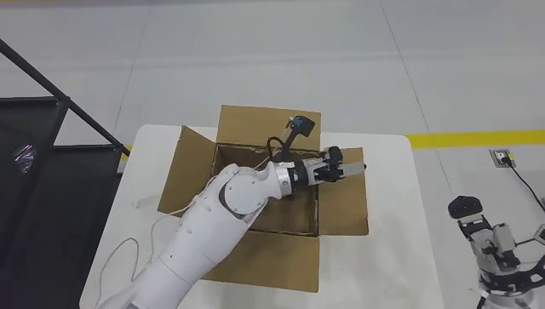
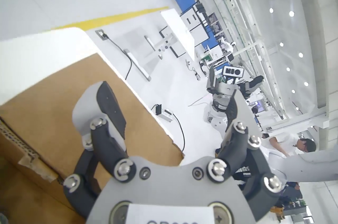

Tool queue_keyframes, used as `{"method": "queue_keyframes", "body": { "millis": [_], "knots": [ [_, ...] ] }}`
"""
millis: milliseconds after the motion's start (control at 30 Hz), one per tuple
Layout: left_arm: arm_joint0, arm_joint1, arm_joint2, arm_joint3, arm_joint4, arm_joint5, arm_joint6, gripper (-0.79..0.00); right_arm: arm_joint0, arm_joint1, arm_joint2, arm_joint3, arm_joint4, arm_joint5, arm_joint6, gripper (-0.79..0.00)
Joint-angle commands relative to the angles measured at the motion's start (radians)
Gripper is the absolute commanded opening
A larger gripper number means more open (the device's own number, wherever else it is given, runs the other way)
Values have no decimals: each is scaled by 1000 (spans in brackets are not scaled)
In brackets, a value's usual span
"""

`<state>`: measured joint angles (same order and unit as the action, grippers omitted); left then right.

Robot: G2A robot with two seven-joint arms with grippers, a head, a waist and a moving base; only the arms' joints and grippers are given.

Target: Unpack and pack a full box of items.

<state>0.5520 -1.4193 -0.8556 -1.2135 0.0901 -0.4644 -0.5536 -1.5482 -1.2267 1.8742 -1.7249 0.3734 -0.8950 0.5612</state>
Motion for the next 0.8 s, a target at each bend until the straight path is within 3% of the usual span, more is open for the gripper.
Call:
{"method": "queue_keyframes", "body": {
  "millis": [0, 167, 333, 433, 567, 767],
  "knots": [
    [97, 41, -122, -177, 41, 25, -23, 0, 27, -1, -15, -42, -113, 23, -13, 0],
    [351, 115, -426, -533, 75, 72, -99, 0, 96, -8, -111, -181, -426, 77, -36, 0],
    [578, 157, -727, -739, 10, 64, -140, 0, 193, -20, -290, -264, -774, 205, -53, 0],
    [706, 170, -886, -795, -64, 31, -136, 0, 277, -29, -432, -253, -952, 276, -33, 0],
    [851, 180, -1060, -802, -184, -46, -136, 0, 411, -48, -629, -174, -1214, 396, -20, 0],
    [1017, 185, -1177, -758, -332, -179, -168, 0, 608, -90, -881, 14, -1523, 574, -25, 0]
  ]
}}
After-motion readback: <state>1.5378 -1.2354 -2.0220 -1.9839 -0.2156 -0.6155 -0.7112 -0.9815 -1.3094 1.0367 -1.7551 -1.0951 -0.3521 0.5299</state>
